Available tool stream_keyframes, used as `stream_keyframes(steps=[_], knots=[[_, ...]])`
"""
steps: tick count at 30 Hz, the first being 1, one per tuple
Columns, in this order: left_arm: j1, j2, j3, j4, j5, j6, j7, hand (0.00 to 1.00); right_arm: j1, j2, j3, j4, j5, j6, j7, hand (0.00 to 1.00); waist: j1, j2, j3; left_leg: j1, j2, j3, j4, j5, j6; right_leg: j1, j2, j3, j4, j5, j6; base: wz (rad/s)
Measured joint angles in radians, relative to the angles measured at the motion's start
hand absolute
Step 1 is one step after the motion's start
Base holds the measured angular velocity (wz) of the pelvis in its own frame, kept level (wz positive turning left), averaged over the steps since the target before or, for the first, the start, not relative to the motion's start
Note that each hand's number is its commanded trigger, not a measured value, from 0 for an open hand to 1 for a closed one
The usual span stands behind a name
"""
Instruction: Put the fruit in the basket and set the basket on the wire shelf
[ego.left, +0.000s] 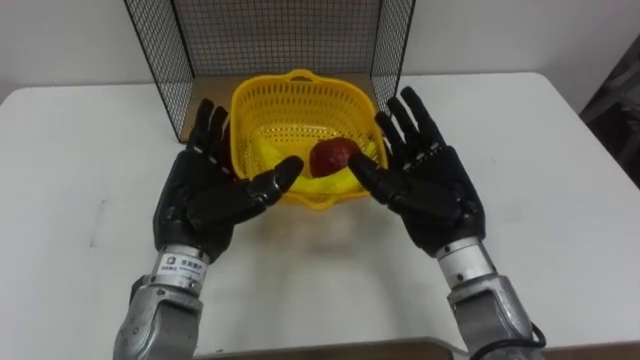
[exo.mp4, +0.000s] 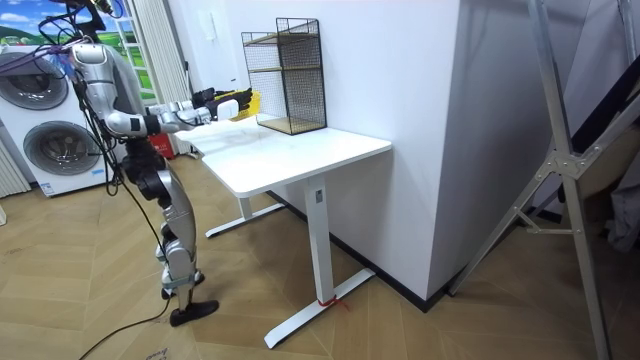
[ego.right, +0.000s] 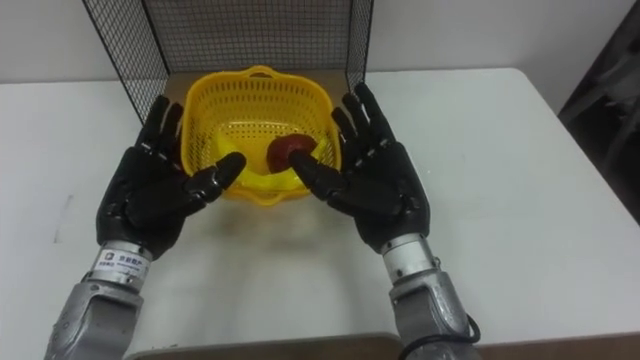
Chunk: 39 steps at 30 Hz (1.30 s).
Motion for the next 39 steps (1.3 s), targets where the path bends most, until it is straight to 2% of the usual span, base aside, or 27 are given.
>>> stream_keyframes(steps=[1,5,7,9,10,12,13,15,16,17,18,19,20,21,22,23,24,26,28,30,31,32,35,37,39], knots=[[0.0,-0.001,-0.001,0.0,0.0,-0.002,0.0,0.0,0.0,0.0,0.0,0.0,0.001,0.0,0.0,0.0,0.002,-0.001,0.0007,-0.002,0.003,0.0,0.013,-0.006,0.0,-0.002,-0.001,-0.002,0.01,-0.006,-0.002,0.0],[0.004,0.005,0.0,0.0,0.0,-0.005,0.0,0.0,0.006,0.001,0.001,0.001,0.03,0.0,0.015,0.0,0.016,-0.001,0.001,-0.031,0.031,0.001,0.144,-0.075,-0.01,-0.017,0.004,-0.025,0.105,-0.066,-0.018,-0.06],[0.011,0.013,0.0,0.0,-0.002,-0.005,0.0,0.0,0.015,0.009,0.002,0.001,0.033,-0.001,0.029,0.0,0.036,-0.001,0.0007,-0.067,0.051,0.005,0.258,-0.132,-0.025,-0.059,0.016,-0.018,0.196,-0.122,-0.033,-0.17],[0.012,0.018,0.003,0.001,0.001,-0.005,0.0,0.0,0.023,0.012,0.005,0.002,0.055,-0.001,0.032,0.0,0.041,-0.008,-0.0029,-0.104,0.066,0.005,0.347,-0.152,-0.037,-0.088,0.015,-0.01,0.26,-0.161,-0.043,-0.1],[0.016,0.02,0.006,0.002,-0.001,-0.005,0.0,0.0,0.024,0.011,0.011,0.004,0.068,-0.001,0.032,0.0,0.046,-0.013,-0.0021,-0.119,0.069,0.006,0.389,-0.151,-0.037,-0.102,0.018,0.003,0.289,-0.18,-0.048,-0.11],[0.018,0.015,0.008,0.002,-0.003,-0.004,0.0,0.0,0.026,0.011,0.013,0.005,0.063,-0.001,0.033,0.0,0.046,-0.001,0.0004,-0.142,0.084,0.004,0.446,-0.151,-0.038,-0.107,0.03,0.008,0.308,-0.195,-0.063,-0.11],[0.019,0.015,0.008,0.002,-0.004,-0.005,0.0,0.0,0.027,0.011,0.015,0.005,0.062,-0.001,0.033,0.0,0.044,-0.001,-0.0004,-0.144,0.085,0.003,0.443,-0.148,-0.042,-0.108,0.031,0.011,0.309,-0.196,-0.065,-0.08],[0.019,0.022,0.012,0.001,-0.004,-0.005,0.0,0.0,0.023,0.011,0.021,0.007,0.061,-0.002,0.033,0.0,0.039,-0.009,-0.0021,-0.167,0.079,0.002,0.454,-0.117,-0.062,-0.111,0.029,0.032,0.308,-0.19,-0.077,-0.09],[0.02,0.028,0.012,0.004,-0.004,-0.004,0.0,0.0,0.018,0.012,0.022,0.024,0.064,-0.005,0.034,0.0,0.035,-0.024,0.0069,-0.201,0.066,-0.001,0.456,-0.108,-0.064,-0.106,0.019,0.04,0.301,-0.186,-0.079,0.0],[0.02,0.027,0.01,0.004,-0.004,-0.004,0.0,0.0,0.018,0.01,0.021,0.039,0.065,-0.01,0.034,0.0,0.032,-0.028,0.0063,-0.223,0.059,-0.002,0.425,-0.107,-0.065,-0.105,0.011,0.043,0.295,-0.187,-0.079,0.07],[0.019,0.019,-0.001,0.003,-0.003,-0.004,0.0,0.0,0.017,0.007,0.019,0.061,0.067,-0.008,0.033,0.0,0.033,-0.034,0.0077,-0.275,0.044,0.0,0.362,-0.09,-0.059,-0.105,0.003,0.051,0.282,-0.185,-0.076,-0.11],[0.02,0.013,-0.003,0.002,-0.003,-0.007,0.0,0.0,0.018,0.004,0.019,0.074,0.067,0.0,0.031,0.0,0.04,-0.033,0.007,-0.324,0.029,-0.002,0.292,-0.03,-0.051,-0.107,-0.003,0.063,0.282,-0.188,-0.069,-0.24],[0.02,0.01,-0.002,0.002,-0.003,-0.007,0.0,0.0,0.02,0.003,0.019,0.077,0.067,0.007,0.031,0.0,0.042,-0.032,0.0065,-0.336,0.026,-0.005,0.269,0.004,-0.048,-0.107,-0.007,0.066,0.281,-0.191,-0.065,-0.42],[0.019,0.008,0.0,0.001,-0.003,-0.014,0.0,0.0,0.026,-0.005,0.029,0.077,0.065,0.017,0.031,0.0,0.058,-0.027,-0.0022,-0.343,0.022,-0.005,0.236,0.073,-0.04,-0.106,-0.016,0.063,0.28,-0.194,-0.052,-0.24],[0.018,0.01,0.0,0.001,-0.003,-0.018,0.0,0.0,0.027,-0.009,0.033,0.077,0.065,0.02,0.031,0.0,0.055,-0.024,-0.0118,-0.34,0.013,-0.011,0.228,0.094,-0.022,-0.105,-0.019,0.06,0.279,-0.199,-0.046,-0.04],[0.01,0.017,-0.001,0.001,-0.003,-0.021,0.0,0.0,0.027,-0.013,0.035,0.077,0.066,0.024,0.031,0.0,0.05,-0.033,-0.0189,-0.33,-0.006,-0.018,0.22,0.109,-0.011,-0.096,-0.029,0.055,0.273,-0.205,-0.035,0.23],[0.006,0.019,-0.001,0.001,-0.003,-0.025,0.0,0.0,0.024,-0.015,0.035,0.076,0.065,0.023,0.032,0.0,0.047,-0.047,-0.0157,-0.322,-0.018,-0.022,0.218,0.111,0.001,-0.081,-0.039,0.049,0.259,-0.206,-0.028,0.21],[0.006,0.017,-0.001,0.001,-0.002,-0.026,0.0,0.0,0.023,-0.014,0.035,0.074,0.061,0.017,0.032,0.0,0.049,-0.058,-0.0101,-0.318,-0.025,-0.023,0.227,0.099,0.006,-0.067,-0.046,0.045,0.237,-0.204,-0.02,0.09],[0.006,0.022,-0.002,0.001,-0.002,-0.026,0.0,0.0,0.023,-0.015,0.036,0.069,0.062,0.013,0.032,0.0,0.055,-0.053,-0.0062,-0.319,-0.028,-0.024,0.241,0.077,0.01,-0.056,-0.052,0.029,0.23,-0.204,-0.015,0.06],[0.006,0.021,-0.003,0.001,-0.003,-0.027,0.0,0.0,0.023,-0.02,0.036,0.054,0.064,0.008,0.032,0.0,0.059,-0.042,-0.0017,-0.314,-0.042,-0.026,0.251,0.052,0.017,-0.045,-0.068,0.017,0.236,-0.217,0.003,0.08],[0.006,0.019,-0.003,0.001,-0.003,-0.029,0.0,0.0,0.023,-0.023,0.036,0.049,0.064,0.005,0.032,0.0,0.059,-0.037,0.0,-0.315,-0.043,-0.025,0.252,0.045,0.019,-0.044,-0.071,0.011,0.24,-0.219,0.007,0.03],[0.006,0.019,-0.003,0.001,-0.005,-0.032,0.0,0.0,0.023,-0.025,0.037,0.039,0.064,0.002,0.032,0.0,0.061,-0.031,0.0044,-0.315,-0.046,-0.024,0.258,0.033,0.022,-0.047,-0.078,0.002,0.253,-0.223,0.014,0.0],[0.006,0.024,-0.003,0.001,-0.005,-0.034,0.0,0.0,0.023,-0.026,0.037,0.019,0.064,-0.011,0.032,0.0,0.061,-0.033,0.004,-0.32,-0.075,-0.021,0.272,0.005,0.035,-0.061,-0.111,-0.003,0.305,-0.248,0.038,0.07],[0.005,0.023,-0.001,0.001,-0.004,-0.035,0.0,0.0,0.022,-0.025,0.038,0.01,0.063,-0.018,0.032,0.0,0.058,-0.034,0.0043,-0.314,-0.087,-0.011,0.275,-0.003,0.048,-0.069,-0.134,-0.01,0.363,-0.249,0.041,0.12],[0.006,0.024,-0.01,0.001,-0.002,-0.035,0.0,0.0,0.021,-0.024,0.037,0.008,0.064,-0.033,0.032,0.0,0.053,-0.04,0.0051,-0.295,-0.111,-0.008,0.292,-0.023,0.068,-0.105,-0.173,-0.008,0.492,-0.232,0.059,0.18]])
